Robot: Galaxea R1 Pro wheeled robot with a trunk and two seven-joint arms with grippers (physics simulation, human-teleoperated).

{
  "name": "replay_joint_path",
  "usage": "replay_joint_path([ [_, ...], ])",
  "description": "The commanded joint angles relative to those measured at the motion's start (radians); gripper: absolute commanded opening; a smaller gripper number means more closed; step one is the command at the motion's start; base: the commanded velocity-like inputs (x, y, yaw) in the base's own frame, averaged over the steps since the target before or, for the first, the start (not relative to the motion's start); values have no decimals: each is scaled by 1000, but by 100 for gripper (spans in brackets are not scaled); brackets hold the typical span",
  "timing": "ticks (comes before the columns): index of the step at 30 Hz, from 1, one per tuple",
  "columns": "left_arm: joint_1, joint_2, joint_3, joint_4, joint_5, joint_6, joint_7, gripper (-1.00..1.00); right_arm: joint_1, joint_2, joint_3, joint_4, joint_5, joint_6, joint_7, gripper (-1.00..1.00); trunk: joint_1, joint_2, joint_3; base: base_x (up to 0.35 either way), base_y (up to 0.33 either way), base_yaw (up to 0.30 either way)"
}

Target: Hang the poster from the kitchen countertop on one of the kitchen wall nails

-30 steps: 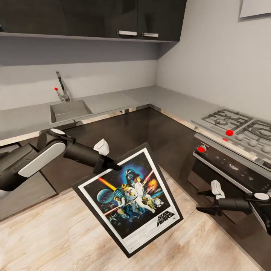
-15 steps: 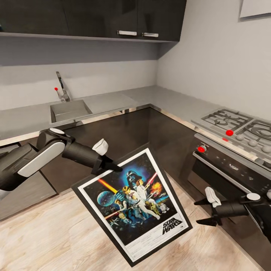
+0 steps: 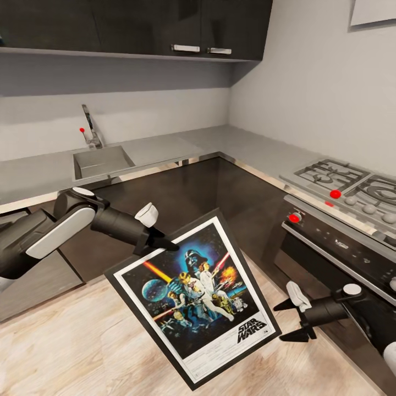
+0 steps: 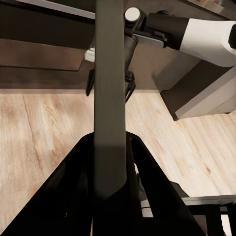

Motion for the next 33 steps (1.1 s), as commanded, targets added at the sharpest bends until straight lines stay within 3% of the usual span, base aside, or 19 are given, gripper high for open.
replay_joint_path([
  [1,-2,1,-1,0,2,2,1,-100,-1,0,3,-1,1,2,2,100,0,-1,-1,0,0,0],
  [19,-1,1,1,0,2,2,1,-100,0,31,9,-1,3,-2,2,100,0,-1,-1,0,0,0],
  [26,-2,1,2,0,2,2,1,-100,0,41,40,-1,4,-2,1,100,0,-1,-1,0,0,0],
  [33,-2,1,5,0,2,2,1,-100,0,43,43,-2,4,-2,1,100,0,-1,-1,0,0,0],
])
